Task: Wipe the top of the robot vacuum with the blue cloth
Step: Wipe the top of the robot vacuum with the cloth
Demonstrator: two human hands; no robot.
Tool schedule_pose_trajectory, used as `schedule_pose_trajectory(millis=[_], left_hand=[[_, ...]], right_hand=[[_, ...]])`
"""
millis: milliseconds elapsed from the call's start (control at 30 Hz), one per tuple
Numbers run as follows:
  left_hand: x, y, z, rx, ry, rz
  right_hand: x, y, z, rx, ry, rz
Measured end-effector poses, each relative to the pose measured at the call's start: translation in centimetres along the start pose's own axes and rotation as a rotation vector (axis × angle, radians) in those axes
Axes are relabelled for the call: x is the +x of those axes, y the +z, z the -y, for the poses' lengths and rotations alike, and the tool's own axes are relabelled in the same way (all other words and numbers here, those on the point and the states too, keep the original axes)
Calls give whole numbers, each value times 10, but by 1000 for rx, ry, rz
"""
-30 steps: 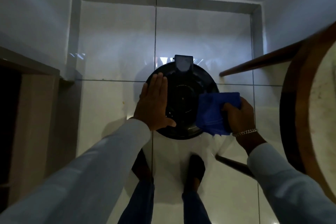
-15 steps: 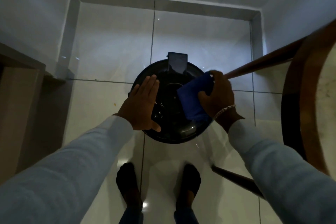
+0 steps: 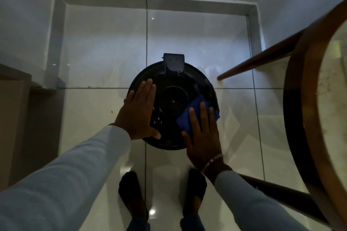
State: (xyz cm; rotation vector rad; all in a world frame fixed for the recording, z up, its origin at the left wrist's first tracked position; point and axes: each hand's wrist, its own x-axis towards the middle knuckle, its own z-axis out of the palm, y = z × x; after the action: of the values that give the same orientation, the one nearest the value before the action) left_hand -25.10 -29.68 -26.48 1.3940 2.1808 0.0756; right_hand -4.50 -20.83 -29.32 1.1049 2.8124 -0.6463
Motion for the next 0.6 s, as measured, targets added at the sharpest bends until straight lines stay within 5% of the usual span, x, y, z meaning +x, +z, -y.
schedule_pose_trajectory(millis=[333,600], left_hand=[[2,3,4,-26,-2,0],[2,1,0,-68,-23,-4]], right_hand=[[109,-26,-4,-57,-114,18],[11,5,-11,-56,-104,-37]])
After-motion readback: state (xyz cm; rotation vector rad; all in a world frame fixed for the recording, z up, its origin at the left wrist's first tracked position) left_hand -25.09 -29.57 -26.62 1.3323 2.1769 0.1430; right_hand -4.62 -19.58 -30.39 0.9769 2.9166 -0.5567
